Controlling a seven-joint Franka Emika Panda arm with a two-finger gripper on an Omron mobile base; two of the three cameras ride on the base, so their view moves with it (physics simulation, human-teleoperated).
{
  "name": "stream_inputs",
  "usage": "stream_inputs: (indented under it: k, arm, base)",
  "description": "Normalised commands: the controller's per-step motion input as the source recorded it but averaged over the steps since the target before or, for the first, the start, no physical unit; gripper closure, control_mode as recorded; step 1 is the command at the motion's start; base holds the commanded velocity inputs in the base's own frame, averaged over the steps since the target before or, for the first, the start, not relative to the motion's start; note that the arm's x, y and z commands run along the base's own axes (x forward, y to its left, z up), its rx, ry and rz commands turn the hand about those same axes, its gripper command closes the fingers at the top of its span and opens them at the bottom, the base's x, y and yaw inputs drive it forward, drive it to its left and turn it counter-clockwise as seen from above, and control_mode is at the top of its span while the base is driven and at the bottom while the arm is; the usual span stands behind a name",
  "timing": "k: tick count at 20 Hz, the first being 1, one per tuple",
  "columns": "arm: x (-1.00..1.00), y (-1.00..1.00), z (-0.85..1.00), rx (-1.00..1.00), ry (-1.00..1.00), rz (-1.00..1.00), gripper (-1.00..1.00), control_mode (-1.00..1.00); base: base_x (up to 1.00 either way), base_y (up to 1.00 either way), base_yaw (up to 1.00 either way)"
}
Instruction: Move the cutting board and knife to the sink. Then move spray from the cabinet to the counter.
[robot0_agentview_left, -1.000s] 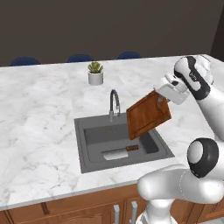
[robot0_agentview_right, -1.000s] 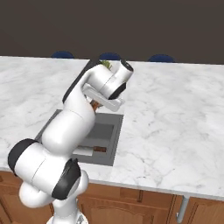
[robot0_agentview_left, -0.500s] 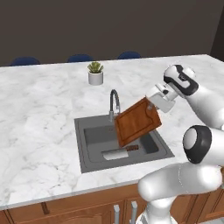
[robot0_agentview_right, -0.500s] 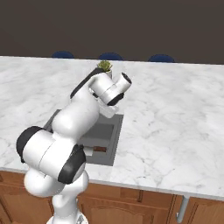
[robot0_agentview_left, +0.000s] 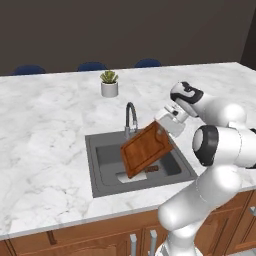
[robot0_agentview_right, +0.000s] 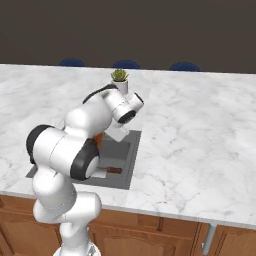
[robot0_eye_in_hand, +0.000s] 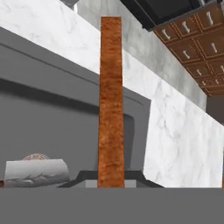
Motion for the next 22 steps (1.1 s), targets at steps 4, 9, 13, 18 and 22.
stream_inputs:
  k: [4, 9, 13, 18, 22]
  arm:
    - [0.21, 0.07, -0.54, 0.01, 0.1, 0.04, 1.0, -1.0]
    - [0.18, 0.07, -0.61, 0.02, 0.05, 0.04, 1.0, -1.0]
    - [0.21, 0.1, -0.42, 0.0, 0.06, 0.04, 1.0, -1.0]
    - [0.19, 0.08, -0.33, 0.0, 0.1, 0.04, 1.0, -1.0]
    - [0.21, 0.0, -0.38, 0.0, 0.03, 0.05, 1.0, -1.0]
  base:
    - [0.0, 0.0, 0.0]
    - [0.0, 0.0, 0.0]
    - [0.0, 0.0, 0.0]
    - [0.0, 0.0, 0.0]
    - [0.0, 0.0, 0.0]
